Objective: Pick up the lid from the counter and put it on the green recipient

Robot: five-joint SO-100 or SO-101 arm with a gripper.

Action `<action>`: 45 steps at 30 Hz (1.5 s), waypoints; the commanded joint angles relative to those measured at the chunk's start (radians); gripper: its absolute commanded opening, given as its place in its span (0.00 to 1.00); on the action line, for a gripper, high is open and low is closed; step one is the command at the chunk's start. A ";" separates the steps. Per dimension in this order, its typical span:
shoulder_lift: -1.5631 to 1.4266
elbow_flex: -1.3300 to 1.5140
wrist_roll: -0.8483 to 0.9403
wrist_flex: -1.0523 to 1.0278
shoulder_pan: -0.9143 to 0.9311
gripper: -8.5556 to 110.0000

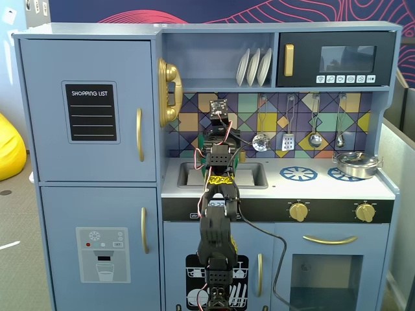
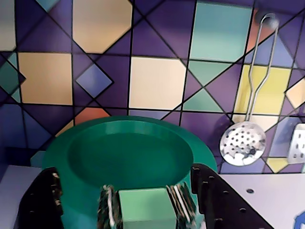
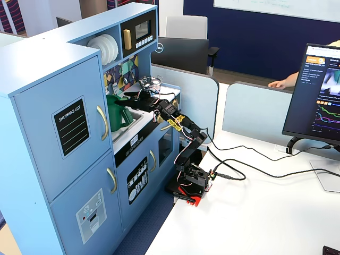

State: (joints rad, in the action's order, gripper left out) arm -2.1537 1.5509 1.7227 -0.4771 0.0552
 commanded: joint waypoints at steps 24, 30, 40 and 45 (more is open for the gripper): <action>-1.009 1.382 -0.190 -0.680 -0.080 0.12; -1.023 1.445 -0.227 -0.851 -0.091 0.12; -1.023 1.445 -0.209 -1.055 -0.103 0.13; -1.023 1.445 -0.212 -1.055 -0.098 0.13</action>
State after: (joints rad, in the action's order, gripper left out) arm -3.1845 2.9974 1.5263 -1.3484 -0.0353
